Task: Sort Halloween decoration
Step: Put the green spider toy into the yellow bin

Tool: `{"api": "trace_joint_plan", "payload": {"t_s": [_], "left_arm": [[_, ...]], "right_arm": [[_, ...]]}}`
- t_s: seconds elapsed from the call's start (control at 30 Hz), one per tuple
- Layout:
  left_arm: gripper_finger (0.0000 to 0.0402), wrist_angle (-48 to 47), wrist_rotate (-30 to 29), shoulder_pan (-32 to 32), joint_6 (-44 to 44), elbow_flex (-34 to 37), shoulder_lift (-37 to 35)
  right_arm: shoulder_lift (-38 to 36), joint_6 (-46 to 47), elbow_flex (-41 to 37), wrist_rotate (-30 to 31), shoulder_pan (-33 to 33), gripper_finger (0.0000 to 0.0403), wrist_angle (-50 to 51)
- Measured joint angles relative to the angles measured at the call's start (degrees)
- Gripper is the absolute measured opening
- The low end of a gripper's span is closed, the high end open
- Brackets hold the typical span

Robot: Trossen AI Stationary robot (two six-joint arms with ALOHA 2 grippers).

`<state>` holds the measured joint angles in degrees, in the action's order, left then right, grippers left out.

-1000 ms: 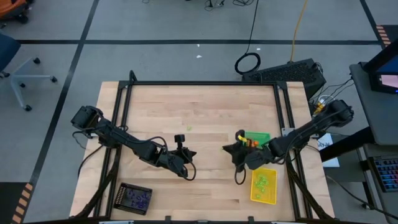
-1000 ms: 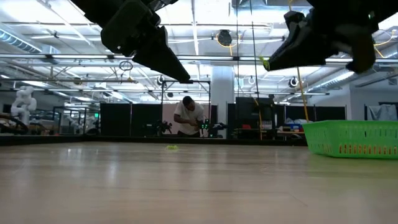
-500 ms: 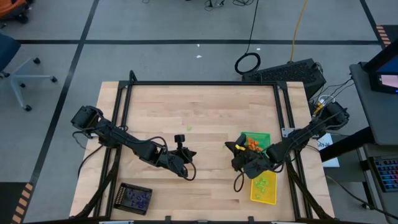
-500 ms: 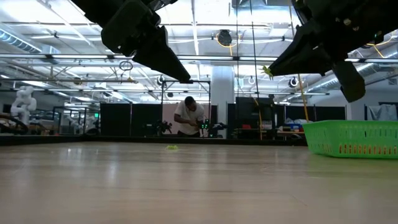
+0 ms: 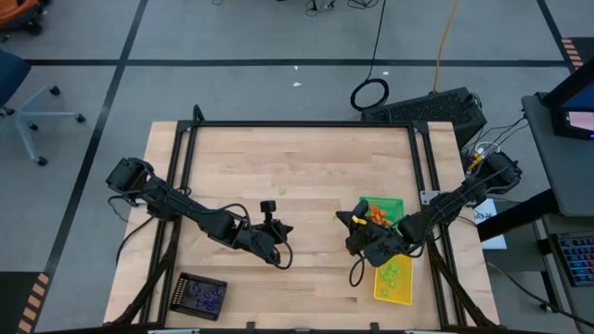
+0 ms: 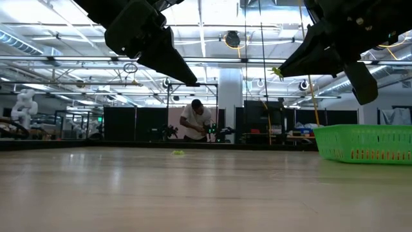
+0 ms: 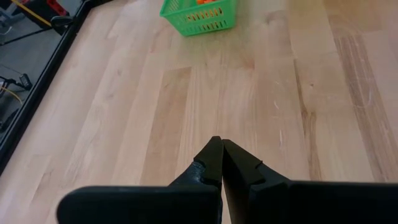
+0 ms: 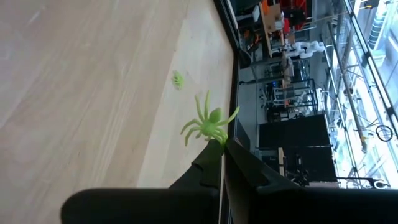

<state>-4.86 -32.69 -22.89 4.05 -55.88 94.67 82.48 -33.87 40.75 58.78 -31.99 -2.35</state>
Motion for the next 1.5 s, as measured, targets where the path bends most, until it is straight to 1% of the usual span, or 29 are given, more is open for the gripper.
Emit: {"api": "trace_joint_plan", "payload": {"t_s": [0.47,0.67,0.87,1.03,1.07,1.13,1.2,1.27,1.4,1.5], "left_arm": [[0.0008,-0.02,0.00,0.01,0.00,0.00,0.00],[0.0008,-0.02,0.00,0.01,-0.01,0.00,0.00],[0.0008,-0.03,-0.02,0.01,0.00,0.00,0.00],[0.0008,-0.09,0.00,0.02,0.00,0.00,0.00],[0.0008,-0.09,-0.02,0.01,0.00,0.00,0.00],[0.0008,-0.11,-0.02,0.02,0.00,0.00,0.02],[0.0008,-0.13,-0.02,0.00,0.00,0.00,0.00],[0.0008,-0.15,-0.02,0.02,0.00,0.00,0.00],[0.0008,-0.15,-0.02,0.02,0.00,0.00,0.02],[0.0008,-0.15,-0.01,0.02,0.01,0.00,0.00]], "right_arm": [[0.00,0.62,0.00,-0.28,0.00,0.0000,-0.02],[0.00,8.43,0.00,-0.73,0.00,0.0000,-0.02],[-1.26,17.36,0.68,-7.28,0.46,0.0000,0.05],[-2.19,28.41,3.75,-14.52,1.25,0.0000,1.44],[-2.21,30.94,4.82,-15.50,1.31,0.0000,2.57],[-2.21,36.52,7.66,-15.62,1.30,0.0000,7.20],[-2.21,42.71,11.04,-15.76,1.04,0.0000,15.25],[-2.21,49.65,14.55,-17.35,0.79,0.0000,24.66],[-2.21,61.59,20.93,-24.96,0.38,0.0000,39.63],[-2.21,66.77,24.32,-31.07,-0.74,0.0000,47.34]]}}
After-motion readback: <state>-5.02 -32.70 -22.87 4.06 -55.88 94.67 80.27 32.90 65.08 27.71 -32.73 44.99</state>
